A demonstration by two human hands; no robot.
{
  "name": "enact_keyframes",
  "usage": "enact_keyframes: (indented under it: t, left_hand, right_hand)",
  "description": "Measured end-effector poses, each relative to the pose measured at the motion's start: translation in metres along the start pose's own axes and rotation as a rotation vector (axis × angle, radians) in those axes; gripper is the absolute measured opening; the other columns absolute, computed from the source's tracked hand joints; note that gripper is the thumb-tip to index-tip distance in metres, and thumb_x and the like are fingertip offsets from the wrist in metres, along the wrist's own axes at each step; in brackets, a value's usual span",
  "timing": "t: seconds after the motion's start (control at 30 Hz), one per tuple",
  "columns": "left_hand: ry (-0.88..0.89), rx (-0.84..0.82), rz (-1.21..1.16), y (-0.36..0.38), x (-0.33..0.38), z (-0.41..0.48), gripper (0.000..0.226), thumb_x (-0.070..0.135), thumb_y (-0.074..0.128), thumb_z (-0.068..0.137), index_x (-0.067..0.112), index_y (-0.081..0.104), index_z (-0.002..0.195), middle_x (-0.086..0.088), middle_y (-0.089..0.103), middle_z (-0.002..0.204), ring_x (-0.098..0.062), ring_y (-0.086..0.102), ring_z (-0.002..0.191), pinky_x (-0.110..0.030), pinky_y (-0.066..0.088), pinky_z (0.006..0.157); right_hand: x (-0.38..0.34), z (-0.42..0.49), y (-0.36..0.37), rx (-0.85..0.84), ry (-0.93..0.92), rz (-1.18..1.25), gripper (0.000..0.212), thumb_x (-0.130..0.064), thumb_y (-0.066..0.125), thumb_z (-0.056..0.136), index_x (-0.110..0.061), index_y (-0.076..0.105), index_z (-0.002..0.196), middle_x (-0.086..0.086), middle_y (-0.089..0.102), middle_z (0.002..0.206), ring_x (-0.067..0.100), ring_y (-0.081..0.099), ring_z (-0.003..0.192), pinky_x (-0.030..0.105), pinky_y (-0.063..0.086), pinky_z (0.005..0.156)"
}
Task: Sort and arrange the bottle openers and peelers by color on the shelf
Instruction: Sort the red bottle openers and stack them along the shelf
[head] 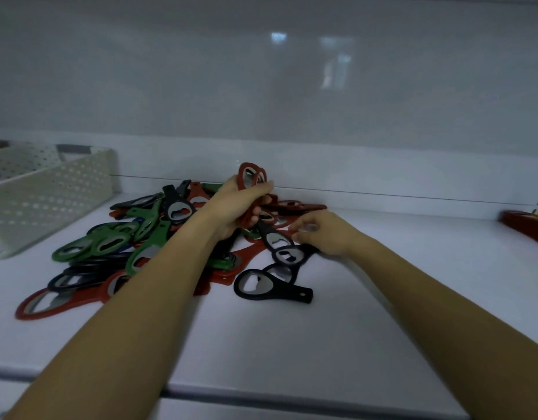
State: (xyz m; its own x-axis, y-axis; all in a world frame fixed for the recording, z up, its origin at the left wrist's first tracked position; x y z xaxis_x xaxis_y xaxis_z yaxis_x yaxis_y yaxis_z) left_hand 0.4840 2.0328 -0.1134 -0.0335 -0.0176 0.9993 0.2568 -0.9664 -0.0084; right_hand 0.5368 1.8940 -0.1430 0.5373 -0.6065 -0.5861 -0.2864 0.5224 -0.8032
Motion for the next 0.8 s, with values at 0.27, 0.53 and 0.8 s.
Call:
enact_keyframes:
  t: [0.27, 0.53, 0.8]
  left_hand:
    - [-0.003, 0.068, -0.054, -0.003, -0.004, 0.003, 0.026, 0.034, 0.059, 0.09, 0.013, 0.054, 0.103, -0.005, 0.065, 0.075, -0.009, 0.056, 0.049, -0.02, 0.049, 0.046]
    - [-0.071, -0.004, -0.337, 0.01, -0.006, 0.001, 0.032, 0.035, 0.059, 0.089, 0.003, 0.056, 0.087, -0.008, 0.061, 0.074, -0.015, 0.064, 0.058, -0.02, 0.052, 0.048]
    - [0.367, 0.066, 0.15, 0.004, 0.015, -0.001, 0.041, 0.017, 0.066, 0.085, 0.012, 0.046, 0.121, 0.001, 0.062, 0.1, -0.011, 0.062, 0.09, -0.021, 0.053, 0.077]
  right_hand:
    - [0.009, -0.001, -0.03, 0.353, 0.072, 0.117, 0.019, -0.004, 0.054, 0.087, -0.007, 0.057, 0.106, 0.007, 0.06, 0.099, 0.016, 0.053, 0.085, 0.017, 0.036, 0.068]
    - [-0.047, -0.02, -0.034, 0.451, -0.311, 0.475, 0.026, -0.005, 0.063, 0.085, -0.028, 0.051, 0.078, 0.004, 0.062, 0.095, 0.016, 0.066, 0.084, 0.019, 0.054, 0.071]
    - [-0.057, -0.025, -0.031, 0.436, -0.351, 0.483, 0.021, -0.003, 0.054, 0.088, -0.019, 0.057, 0.101, -0.011, 0.059, 0.094, 0.0, 0.059, 0.084, 0.009, 0.046, 0.068]
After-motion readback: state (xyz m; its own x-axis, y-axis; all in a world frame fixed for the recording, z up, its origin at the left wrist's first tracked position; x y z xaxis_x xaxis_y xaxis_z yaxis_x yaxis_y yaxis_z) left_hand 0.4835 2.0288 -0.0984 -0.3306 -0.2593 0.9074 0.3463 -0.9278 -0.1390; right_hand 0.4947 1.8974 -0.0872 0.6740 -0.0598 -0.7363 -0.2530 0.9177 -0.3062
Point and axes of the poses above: each hand's wrist, its own z-axis towards the middle knuckle, its own y-axis out of the palm, x = y × z, the point moved 7 cm from there along z, towards the middle knuckle
